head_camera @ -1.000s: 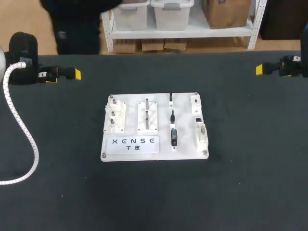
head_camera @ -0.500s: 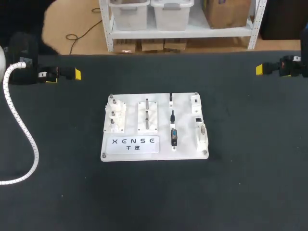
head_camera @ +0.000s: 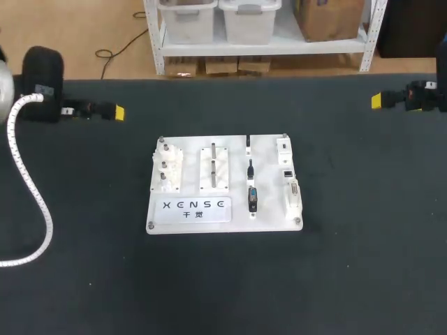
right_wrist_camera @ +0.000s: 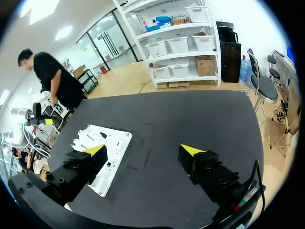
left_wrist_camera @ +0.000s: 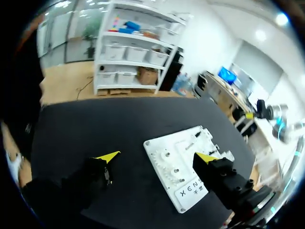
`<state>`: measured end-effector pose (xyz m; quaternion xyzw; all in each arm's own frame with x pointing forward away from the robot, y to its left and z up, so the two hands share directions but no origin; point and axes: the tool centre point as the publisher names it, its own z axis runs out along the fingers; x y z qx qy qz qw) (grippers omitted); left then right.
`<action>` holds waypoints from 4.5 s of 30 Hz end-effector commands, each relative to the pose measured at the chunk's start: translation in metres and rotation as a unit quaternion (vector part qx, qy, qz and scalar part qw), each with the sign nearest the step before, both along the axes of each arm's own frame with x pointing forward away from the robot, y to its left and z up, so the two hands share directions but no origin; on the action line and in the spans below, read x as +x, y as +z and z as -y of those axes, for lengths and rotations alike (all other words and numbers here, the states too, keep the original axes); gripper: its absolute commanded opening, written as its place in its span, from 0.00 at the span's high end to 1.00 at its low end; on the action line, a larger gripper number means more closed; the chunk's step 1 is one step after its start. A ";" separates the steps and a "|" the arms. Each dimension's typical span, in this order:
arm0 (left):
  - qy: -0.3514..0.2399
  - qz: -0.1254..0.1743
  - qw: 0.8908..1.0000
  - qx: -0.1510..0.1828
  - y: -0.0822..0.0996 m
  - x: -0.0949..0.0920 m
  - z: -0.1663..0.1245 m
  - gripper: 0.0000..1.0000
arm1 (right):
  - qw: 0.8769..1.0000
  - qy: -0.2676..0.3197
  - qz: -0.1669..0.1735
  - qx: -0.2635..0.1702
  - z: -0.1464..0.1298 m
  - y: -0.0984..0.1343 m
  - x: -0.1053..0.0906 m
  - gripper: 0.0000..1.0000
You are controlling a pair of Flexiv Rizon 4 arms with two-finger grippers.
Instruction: Insert the USB connector, Ethernet cable, and multi-pin plug into their matching sockets one by one.
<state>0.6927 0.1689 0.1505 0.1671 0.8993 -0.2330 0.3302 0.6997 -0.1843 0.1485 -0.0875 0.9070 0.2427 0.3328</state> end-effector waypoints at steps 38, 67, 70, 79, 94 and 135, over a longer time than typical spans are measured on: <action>-0.538 0.096 0.837 -0.016 -0.033 -0.057 0.076 0.00 | 1.000 0.000 0.000 -0.001 0.000 0.000 0.000 0.00; -0.538 0.096 0.837 -0.016 -0.033 -0.057 0.076 0.00 | 1.000 0.000 0.000 -0.001 0.000 0.000 0.000 0.00; -0.538 0.096 0.837 -0.016 -0.033 -0.057 0.076 0.00 | 1.000 0.000 0.000 -0.001 0.000 0.000 0.000 0.00; -0.538 0.096 0.837 -0.016 -0.033 -0.057 0.076 0.00 | 0.998 -0.007 -0.027 -0.049 -0.045 -0.004 0.018 0.00; -0.538 0.096 0.837 -0.016 -0.033 -0.057 0.076 0.00 | 0.956 -0.067 -0.136 -0.250 -0.179 -0.033 0.035 0.00; -0.538 0.096 0.837 -0.016 -0.033 -0.057 0.076 0.00 | 0.929 -0.107 -0.273 -0.227 -0.248 -0.098 0.034 0.00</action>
